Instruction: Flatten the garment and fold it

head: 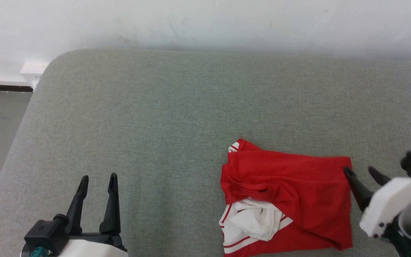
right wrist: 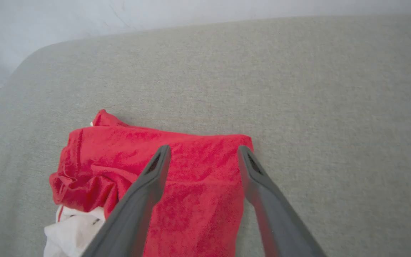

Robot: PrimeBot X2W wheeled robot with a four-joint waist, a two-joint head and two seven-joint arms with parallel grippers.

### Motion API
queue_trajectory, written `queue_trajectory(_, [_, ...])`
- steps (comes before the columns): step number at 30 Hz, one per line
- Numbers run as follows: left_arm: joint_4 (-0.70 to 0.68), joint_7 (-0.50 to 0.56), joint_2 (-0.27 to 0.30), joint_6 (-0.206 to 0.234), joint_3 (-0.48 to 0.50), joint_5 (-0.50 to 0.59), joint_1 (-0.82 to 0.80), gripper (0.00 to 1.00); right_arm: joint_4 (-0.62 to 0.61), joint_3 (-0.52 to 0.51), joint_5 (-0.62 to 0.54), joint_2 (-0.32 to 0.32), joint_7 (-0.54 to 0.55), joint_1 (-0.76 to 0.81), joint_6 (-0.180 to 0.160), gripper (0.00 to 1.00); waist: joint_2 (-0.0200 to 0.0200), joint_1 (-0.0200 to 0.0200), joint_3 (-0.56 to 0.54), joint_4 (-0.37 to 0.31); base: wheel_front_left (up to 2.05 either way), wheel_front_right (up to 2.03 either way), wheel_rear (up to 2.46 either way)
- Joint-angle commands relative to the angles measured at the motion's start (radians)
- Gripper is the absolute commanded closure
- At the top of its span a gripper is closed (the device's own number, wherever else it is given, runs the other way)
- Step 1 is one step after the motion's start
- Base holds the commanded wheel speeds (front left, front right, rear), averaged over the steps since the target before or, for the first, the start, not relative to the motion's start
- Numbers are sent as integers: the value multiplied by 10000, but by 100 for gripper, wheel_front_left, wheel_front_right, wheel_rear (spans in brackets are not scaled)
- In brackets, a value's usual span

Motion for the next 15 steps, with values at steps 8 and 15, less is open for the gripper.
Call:
queue_trajectory(8, [-157,129,179,61,-17,7,84,0,336,-563,449,79,-340,804,-7,0,0,1,44,-197,0,0,0])
queue_trajectory(15, [-288,280,318,86,-71,68,-4,0,1615,-135,496,82,-449,328,-7,0,0,1,89,-128,0,0,0])
